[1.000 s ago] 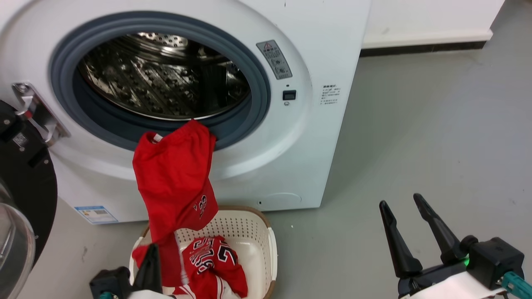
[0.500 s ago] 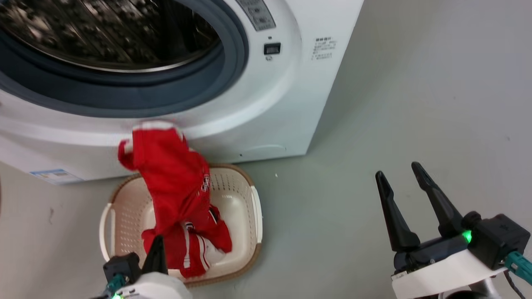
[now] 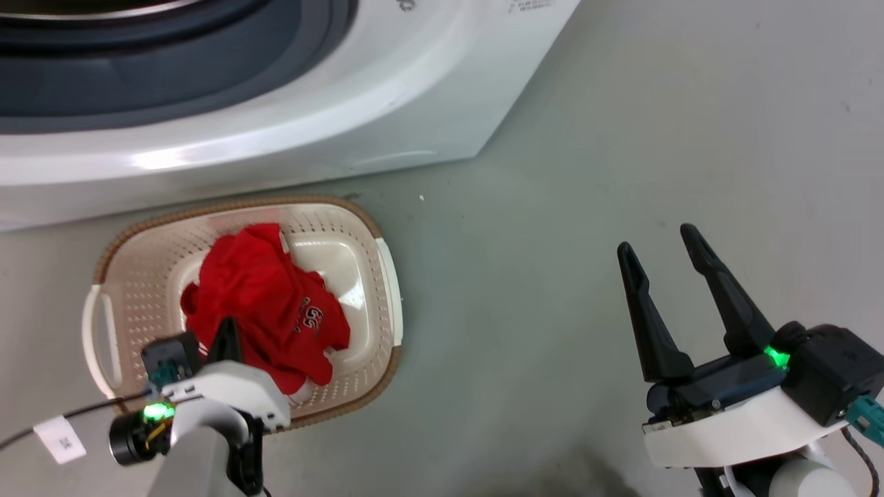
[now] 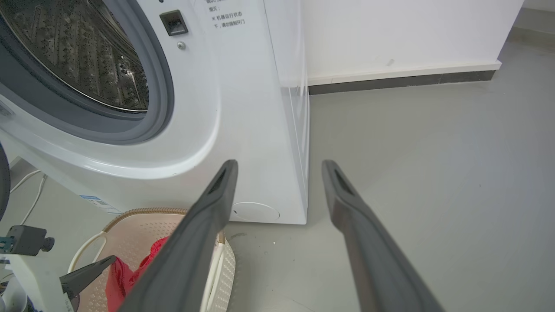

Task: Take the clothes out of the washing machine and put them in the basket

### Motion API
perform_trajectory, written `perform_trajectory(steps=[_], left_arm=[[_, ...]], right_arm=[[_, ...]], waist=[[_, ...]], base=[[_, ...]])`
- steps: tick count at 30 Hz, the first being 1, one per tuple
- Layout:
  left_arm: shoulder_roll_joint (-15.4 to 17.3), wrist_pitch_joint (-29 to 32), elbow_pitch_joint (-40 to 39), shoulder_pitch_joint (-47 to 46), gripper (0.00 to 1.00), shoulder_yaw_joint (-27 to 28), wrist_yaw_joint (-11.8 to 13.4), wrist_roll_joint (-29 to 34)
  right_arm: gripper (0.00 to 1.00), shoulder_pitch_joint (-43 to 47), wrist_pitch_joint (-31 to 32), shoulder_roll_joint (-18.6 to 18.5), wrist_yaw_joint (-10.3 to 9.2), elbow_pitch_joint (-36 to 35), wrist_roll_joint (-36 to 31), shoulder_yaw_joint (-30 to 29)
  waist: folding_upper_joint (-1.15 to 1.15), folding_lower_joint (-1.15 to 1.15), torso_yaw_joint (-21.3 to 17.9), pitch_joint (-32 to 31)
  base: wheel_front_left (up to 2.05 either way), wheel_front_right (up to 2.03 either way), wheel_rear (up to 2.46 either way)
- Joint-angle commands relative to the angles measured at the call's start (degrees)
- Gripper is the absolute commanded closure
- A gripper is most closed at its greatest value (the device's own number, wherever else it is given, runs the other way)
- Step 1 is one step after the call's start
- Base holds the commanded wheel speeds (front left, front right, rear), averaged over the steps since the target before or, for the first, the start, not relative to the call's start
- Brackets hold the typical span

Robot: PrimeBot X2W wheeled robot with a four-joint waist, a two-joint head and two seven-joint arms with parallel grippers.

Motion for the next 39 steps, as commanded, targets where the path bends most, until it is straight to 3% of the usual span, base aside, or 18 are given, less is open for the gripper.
perform_trajectory(steps=[1, 12, 18, 21, 28, 39], left_arm=[[0.28, -0.25, 0.38, -1.36, 1.00, 0.24, -0.28, 0.28], [2.47, -0.22, 13.17, -11.42, 1.00, 3.02, 0.49, 0.32], [2.63, -0.21, 18.10, -12.81, 1.00, 4.55, 0.63, -0.44], [2.10, -0.21, 19.05, -12.22, 0.00, 5.01, 0.75, -0.46], [0.23, -0.22, 20.03, -9.08, 0.00, 7.13, 0.17, -1.81], [-2.35, -0.22, 16.48, 0.89, 0.00, 8.03, -2.50, -0.65]], right_arm=[[0.00, -1.22, -0.40, 0.15, -0.04, -0.21, 0.08, 0.16], [0.00, -4.63, -2.29, 0.15, -0.04, 0.91, 0.82, 2.23], [0.00, -5.26, -3.00, 0.15, -0.04, 2.28, 0.99, 2.64], [0.00, -5.51, -3.15, 0.15, -0.04, 3.01, 0.89, 2.68], [0.00, -4.37, -2.57, 0.15, -0.04, 4.08, -0.12, 1.81], [0.00, 0.72, -0.15, 0.13, -0.04, 6.64, -1.63, -0.19]], waist=[[0.00, -0.01, -1.08, 2.73], [0.00, -0.01, -3.48, 9.39], [0.00, -0.01, -3.54, 9.29], [0.00, -0.01, -3.07, 7.93], [0.00, -0.01, -0.95, 1.21], [0.00, -0.01, 2.61, -15.47]], base=[[0.00, 0.00, 0.00], [0.00, 0.00, 0.00], [0.00, 0.00, 0.00], [0.00, 0.00, 0.00], [0.00, 0.00, 0.00], [0.00, 0.00, 0.00]])
